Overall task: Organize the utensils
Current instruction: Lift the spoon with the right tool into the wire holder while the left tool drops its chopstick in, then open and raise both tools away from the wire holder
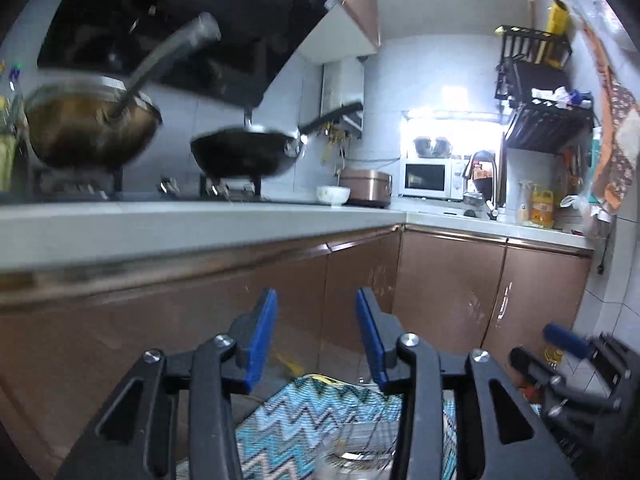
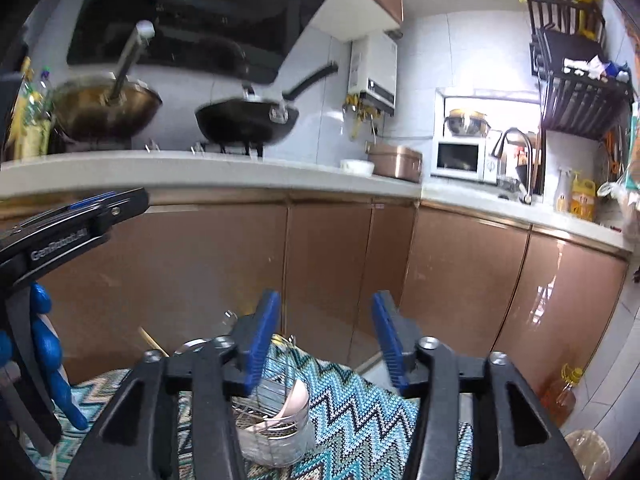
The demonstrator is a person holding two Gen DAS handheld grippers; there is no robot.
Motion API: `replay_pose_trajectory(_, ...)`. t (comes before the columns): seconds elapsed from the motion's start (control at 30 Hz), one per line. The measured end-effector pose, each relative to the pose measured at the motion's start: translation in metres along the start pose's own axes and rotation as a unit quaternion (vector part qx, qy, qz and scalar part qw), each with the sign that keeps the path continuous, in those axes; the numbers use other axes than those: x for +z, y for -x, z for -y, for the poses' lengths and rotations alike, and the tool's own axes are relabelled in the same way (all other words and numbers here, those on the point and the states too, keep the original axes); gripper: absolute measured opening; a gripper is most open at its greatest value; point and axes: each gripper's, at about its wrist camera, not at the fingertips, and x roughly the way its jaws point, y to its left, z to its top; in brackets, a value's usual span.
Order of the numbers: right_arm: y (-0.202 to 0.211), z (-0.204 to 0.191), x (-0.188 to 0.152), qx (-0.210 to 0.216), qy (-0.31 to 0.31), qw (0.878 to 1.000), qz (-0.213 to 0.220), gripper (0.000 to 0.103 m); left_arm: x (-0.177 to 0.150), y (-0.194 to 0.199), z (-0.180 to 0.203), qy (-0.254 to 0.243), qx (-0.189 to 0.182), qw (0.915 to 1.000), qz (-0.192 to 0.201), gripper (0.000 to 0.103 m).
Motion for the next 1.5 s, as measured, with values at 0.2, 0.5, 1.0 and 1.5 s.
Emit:
replay_pose_trajectory(0.2,0.064,0.004,0.022,0.016,-0.016,1.000,0.012,0.078,0.027,0.075,-0.029,-0.038,0.029,0.9988,-0.010,0.044)
replay_pose_trajectory(0.5,0.147,0.000,0.022,0.034,-0.037,0.999,0.014,0.103,0.022,0.163,-0.066,-0.052,0.070,0.9957,-0.030,0.054)
replay_pose_trajectory(1.0,0.218,-0.001,0.019,0.089,-0.057,0.992,0.066,0.103,0.019,0.241,-0.088,-0.036,0.084,0.9950,-0.040,0.062)
replay_pose_trajectory(1.5,0.187,-0.009,0.000,0.086,-0.021,0.995,-0.053,0.103,-0.028,0.213,-0.109,0.011,0.056,0.9902,-0.128,0.062)
